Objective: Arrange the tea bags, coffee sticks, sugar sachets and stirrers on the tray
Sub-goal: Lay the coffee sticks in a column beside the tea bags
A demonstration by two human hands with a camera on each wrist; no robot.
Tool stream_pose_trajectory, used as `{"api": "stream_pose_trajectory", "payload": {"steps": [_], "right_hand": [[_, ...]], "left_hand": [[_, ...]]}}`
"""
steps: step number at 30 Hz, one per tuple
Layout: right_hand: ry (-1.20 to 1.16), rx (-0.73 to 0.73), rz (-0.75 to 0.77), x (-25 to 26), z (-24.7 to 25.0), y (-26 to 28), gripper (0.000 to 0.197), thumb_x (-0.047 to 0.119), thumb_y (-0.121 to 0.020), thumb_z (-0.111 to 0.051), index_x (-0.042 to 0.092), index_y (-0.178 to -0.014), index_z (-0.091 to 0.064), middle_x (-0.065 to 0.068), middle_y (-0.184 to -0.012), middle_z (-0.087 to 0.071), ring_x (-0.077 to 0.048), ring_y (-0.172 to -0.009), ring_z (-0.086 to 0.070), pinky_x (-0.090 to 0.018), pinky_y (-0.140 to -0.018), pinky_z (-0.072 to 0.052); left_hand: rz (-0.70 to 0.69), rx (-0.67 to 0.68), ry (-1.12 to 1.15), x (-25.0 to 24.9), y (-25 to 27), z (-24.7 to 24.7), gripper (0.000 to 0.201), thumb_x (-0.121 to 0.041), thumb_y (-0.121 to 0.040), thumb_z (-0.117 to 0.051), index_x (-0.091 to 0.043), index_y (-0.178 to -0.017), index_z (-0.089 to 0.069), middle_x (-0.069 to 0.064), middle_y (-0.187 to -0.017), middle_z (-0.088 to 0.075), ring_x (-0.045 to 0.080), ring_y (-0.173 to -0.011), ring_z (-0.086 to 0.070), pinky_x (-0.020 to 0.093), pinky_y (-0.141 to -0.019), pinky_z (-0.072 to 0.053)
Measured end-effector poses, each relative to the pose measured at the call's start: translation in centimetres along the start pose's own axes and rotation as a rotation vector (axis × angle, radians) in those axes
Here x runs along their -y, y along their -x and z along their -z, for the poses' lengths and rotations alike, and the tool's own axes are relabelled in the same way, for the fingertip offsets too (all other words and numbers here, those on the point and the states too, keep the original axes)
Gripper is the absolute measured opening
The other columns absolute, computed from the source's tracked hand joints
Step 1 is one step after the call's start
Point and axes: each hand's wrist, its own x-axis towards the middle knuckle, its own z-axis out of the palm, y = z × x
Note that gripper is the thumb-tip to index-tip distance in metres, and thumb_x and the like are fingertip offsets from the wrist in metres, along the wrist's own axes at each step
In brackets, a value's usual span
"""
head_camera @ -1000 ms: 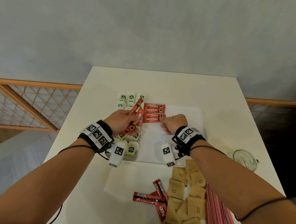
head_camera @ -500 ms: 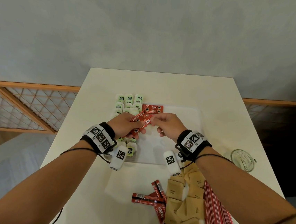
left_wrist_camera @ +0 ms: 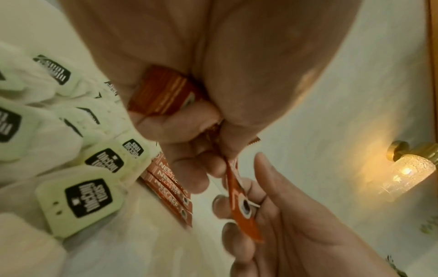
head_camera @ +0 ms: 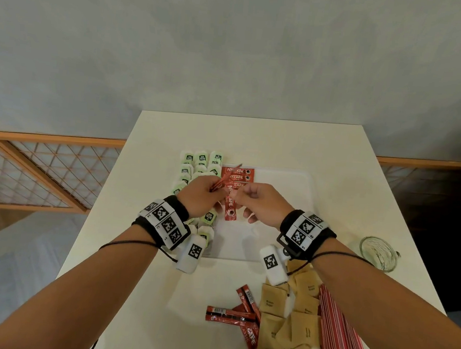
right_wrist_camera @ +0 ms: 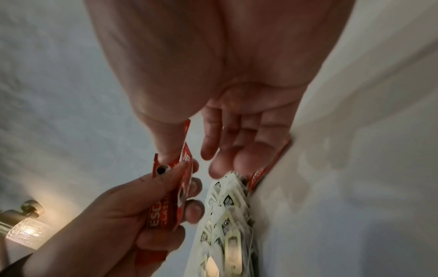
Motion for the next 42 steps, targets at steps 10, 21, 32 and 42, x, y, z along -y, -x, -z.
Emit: {"api": "stream_pose_trajectory", "payload": {"steps": [10, 21, 32, 42], "right_hand": [[-0.176, -0.024, -0.064, -0.8, 1.1, 0.3, 0.018, 0.011, -0.1, -0.06, 0.002, -0.115, -0.066, -0.009, -0.09, -0.072, -0.019, -0.074, -0.072, -0.033, -0.076, -0.06], [-0.08, -0.217, -0.044, -1.3, 3.3, -0.8, 0.013, 0.016, -0.102, -0.057, 0.012, -0.096, -0.068, -0.01, -0.093, -0.076, -0.016, -0.075, -0.074, -0.032, -0.07, -0.061], [0.048, -0.21, -0.225, -3.2, 2.0, -2.0, 0.015, 0.011, -0.1, -0.058, 0.002, -0.101, -0.07, -0.012, -0.088, -0.074, -0.019, -0.066, -0.072, -0.028, -0.062, -0.061], [0.172, -0.255, -0.268, -2.6, 1.4, -2.9, 0.017, 0.023, -0.095, -0.069, 0.006, -0.095, -0.072, -0.007, -0.078, -0.077, -0.019, -0.064, -0.075, -0.027, -0.057, -0.06]], "left_hand": [[0.175, -0.108, 0.398, -0.3, 0.8, -0.6, 0.018, -0.021, -0.106, -0.046, -0.016, -0.103, -0.063, 0.007, -0.092, -0.076, 0.024, -0.076, -0.074, 0.02, -0.042, -0.032], [0.213, -0.117, 0.324, 0.4, 1.1, 0.0, 0.026, -0.025, -0.106, -0.046, -0.009, -0.091, -0.059, 0.002, -0.066, -0.052, 0.014, -0.047, -0.048, 0.02, -0.042, -0.032], [0.337, -0.14, 0.331, 1.9, 0.6, 0.6, 0.027, -0.05, -0.093, -0.051, -0.03, -0.074, -0.054, -0.009, -0.06, -0.041, 0.013, -0.05, -0.037, 0.024, -0.046, -0.027], [0.357, -0.132, 0.46, 1.9, 0.6, 0.4, 0.057, -0.029, -0.1, -0.046, 0.015, -0.137, -0.045, 0.0, -0.07, -0.046, 0.008, -0.043, -0.05, 0.017, -0.042, -0.035]]}}
